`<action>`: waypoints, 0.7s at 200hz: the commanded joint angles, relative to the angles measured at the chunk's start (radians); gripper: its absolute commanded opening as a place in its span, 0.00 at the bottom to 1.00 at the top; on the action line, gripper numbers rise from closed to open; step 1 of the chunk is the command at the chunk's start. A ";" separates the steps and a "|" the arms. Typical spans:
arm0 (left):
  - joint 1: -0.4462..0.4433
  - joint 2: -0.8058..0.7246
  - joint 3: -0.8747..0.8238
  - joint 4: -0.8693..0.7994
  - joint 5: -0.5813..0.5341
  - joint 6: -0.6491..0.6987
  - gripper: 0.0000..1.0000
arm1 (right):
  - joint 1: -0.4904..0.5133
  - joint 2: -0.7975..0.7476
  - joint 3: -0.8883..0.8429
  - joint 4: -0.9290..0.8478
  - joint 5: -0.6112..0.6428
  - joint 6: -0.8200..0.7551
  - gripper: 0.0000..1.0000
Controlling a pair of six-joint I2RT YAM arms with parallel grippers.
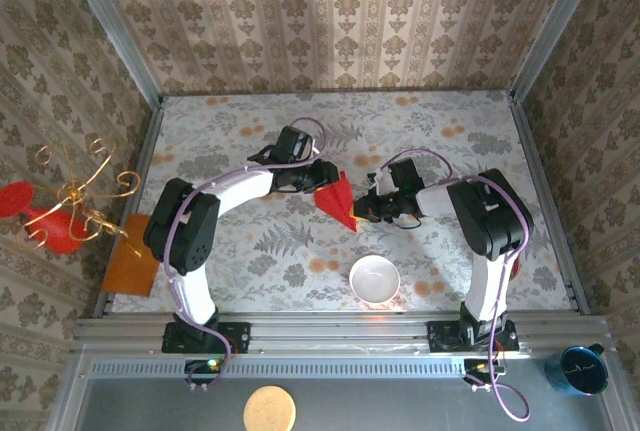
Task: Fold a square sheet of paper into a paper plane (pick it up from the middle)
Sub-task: Fourth fold the wing at the center of the table.
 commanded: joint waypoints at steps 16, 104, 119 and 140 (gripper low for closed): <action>-0.013 0.051 -0.005 0.117 0.128 -0.003 0.26 | -0.023 0.038 0.006 -0.088 0.012 0.002 0.08; -0.022 0.161 0.078 0.060 0.124 0.000 0.18 | -0.029 0.044 0.014 -0.111 0.015 -0.009 0.10; -0.021 0.171 0.085 0.048 0.115 -0.006 0.17 | -0.029 0.042 0.014 -0.113 0.015 -0.012 0.10; -0.017 0.185 0.093 0.029 0.099 -0.019 0.16 | -0.031 0.042 0.014 -0.117 0.017 -0.011 0.11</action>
